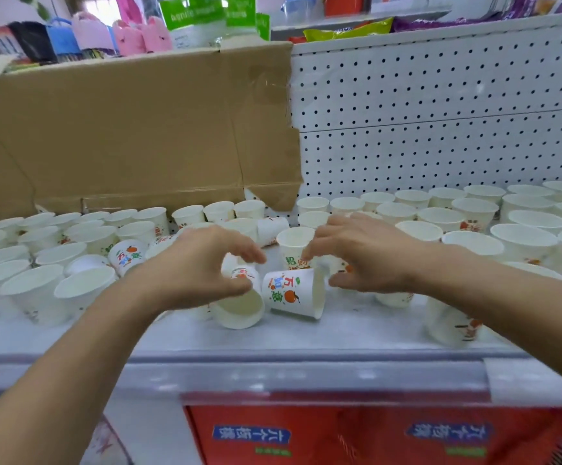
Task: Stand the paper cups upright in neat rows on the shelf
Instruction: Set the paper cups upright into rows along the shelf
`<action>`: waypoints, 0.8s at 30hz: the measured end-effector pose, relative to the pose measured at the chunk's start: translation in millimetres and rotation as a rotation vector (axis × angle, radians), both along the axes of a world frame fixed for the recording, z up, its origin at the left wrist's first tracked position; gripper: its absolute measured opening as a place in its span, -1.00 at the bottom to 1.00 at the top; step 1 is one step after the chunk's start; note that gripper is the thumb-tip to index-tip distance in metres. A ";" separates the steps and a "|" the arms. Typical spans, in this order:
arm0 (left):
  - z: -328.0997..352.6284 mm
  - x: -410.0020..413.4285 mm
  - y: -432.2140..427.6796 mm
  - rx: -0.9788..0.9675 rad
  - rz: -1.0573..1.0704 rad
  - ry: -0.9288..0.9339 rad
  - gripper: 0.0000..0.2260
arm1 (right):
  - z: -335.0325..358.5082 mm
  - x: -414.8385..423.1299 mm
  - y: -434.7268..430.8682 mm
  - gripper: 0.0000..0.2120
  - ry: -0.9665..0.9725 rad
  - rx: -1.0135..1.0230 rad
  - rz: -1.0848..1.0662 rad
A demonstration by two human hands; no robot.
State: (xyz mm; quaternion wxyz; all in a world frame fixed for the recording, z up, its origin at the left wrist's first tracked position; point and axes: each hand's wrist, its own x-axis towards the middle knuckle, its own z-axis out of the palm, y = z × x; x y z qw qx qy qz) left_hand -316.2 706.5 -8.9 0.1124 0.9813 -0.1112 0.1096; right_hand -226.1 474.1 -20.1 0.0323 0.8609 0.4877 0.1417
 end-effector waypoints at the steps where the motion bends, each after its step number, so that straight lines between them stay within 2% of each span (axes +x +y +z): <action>1: -3.8 -4.9 2.5 0.142 0.037 -0.024 -0.72 | -3.6 -2.2 4.8 -0.60 -0.091 -0.051 0.007; 4: -10.3 0.0 -0.4 0.454 0.102 -0.084 -0.74 | -11.9 -5.7 19.0 -0.74 -0.245 -0.078 0.072; 6: -12.1 7.4 -4.5 0.554 0.099 -0.157 -0.84 | -14.9 -5.9 21.4 -0.85 -0.273 -0.043 0.093; 8: -11.5 12.4 -4.6 0.569 0.087 -0.289 -0.91 | -11.1 -8.4 15.4 -0.88 -0.221 0.048 0.033; 11: -5.0 12.8 -13.4 0.341 0.093 -0.335 -0.90 | 5.6 -14.2 -5.9 -0.88 -0.050 0.200 -0.155; 14: 0.2 19.8 -34.3 0.113 0.052 -0.087 -0.87 | 21.2 -19.9 -28.4 -0.89 0.061 0.153 -0.297; 16: -1.3 29.4 -47.9 0.062 -0.003 0.047 -0.85 | 23.0 -22.2 -35.9 -0.85 0.058 0.103 -0.349; 19: -4.2 39.0 -61.7 0.045 -0.030 0.147 -0.82 | 15.0 -25.0 -38.1 -0.84 -0.002 0.074 -0.388; 24: -1.4 27.6 -62.5 -0.150 -0.014 0.131 -0.82 | 9.0 -26.9 -51.0 -0.78 -0.098 0.185 -0.320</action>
